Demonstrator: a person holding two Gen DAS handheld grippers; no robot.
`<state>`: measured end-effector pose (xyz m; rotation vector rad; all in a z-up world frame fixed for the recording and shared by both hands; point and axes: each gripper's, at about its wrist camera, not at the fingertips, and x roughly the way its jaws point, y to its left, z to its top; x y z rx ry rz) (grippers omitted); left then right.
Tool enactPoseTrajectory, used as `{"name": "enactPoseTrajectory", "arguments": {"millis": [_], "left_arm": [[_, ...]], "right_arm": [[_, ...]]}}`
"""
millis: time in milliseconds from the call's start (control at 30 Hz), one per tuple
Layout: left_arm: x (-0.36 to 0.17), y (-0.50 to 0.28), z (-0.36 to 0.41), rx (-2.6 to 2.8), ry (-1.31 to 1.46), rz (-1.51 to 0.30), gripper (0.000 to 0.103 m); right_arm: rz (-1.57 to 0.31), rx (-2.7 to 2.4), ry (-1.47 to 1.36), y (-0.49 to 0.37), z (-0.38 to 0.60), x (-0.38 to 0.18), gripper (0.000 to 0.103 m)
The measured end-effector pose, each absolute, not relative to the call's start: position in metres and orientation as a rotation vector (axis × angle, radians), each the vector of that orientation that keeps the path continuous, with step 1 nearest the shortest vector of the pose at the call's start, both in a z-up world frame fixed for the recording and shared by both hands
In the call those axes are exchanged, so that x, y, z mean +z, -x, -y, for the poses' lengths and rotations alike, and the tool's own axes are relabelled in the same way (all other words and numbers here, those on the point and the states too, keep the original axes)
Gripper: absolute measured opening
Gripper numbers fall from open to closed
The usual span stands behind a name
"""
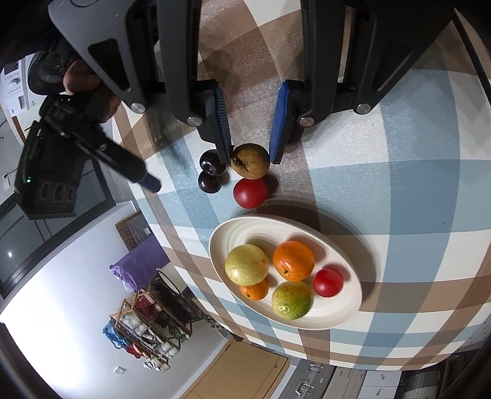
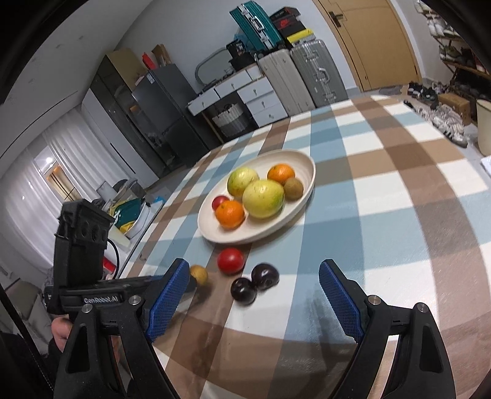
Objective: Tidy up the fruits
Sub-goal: 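Grasp the second brown kiwi with the left tool and lift it, then grasp a dark plum with the right tool while the left tool holds the kiwi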
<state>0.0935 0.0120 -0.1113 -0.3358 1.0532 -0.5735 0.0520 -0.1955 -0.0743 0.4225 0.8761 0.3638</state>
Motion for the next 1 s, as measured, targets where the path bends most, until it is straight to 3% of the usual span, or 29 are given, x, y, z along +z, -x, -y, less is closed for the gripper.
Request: {"name": "enactPoseTrajectory", "arguments": {"millis": [333, 567, 667, 767, 833, 933, 967, 1000], "left_arm": [[-0.109, -0.086, -0.033, -0.560, 0.361, -1.026, 0.023], [-0.106, -0.078, -0.049, -0.559, 0.383, -1.000, 0.023], [-0.106, -0.076, -0.054, -0.560, 0.391, -0.993, 0.023], [-0.106, -0.075, -0.061, -0.562, 0.403, -0.982, 0.023], [-0.104, -0.073, -0.067, -0.562, 0.412, -0.969, 0.023], [-0.101, -0.072, -0.073, -0.564, 0.423, -0.957, 0.023], [-0.101, -0.072, -0.076, -0.566, 0.429, -0.951, 0.023], [-0.101, -0.071, -0.077, -0.568, 0.433, -0.949, 0.023]], "right_arm": [[-0.978, 0.367, -0.416, -0.056, 0.169, -0.097, 0.087], [-1.033, 0.370, -0.366, -0.059, 0.150, -0.104, 0.080], [-1.044, 0.367, -0.342, -0.061, 0.142, -0.105, 0.070], [-1.061, 0.362, -0.304, -0.064, 0.133, -0.107, 0.054], [-1.065, 0.346, -0.269, -0.065, 0.127, -0.108, 0.053], [-1.068, 0.339, -0.249, -0.068, 0.122, -0.109, 0.037], [-1.073, 0.343, -0.242, -0.069, 0.120, -0.110, 0.025], [-1.078, 0.347, -0.237, -0.071, 0.119, -0.111, 0.024]]}}
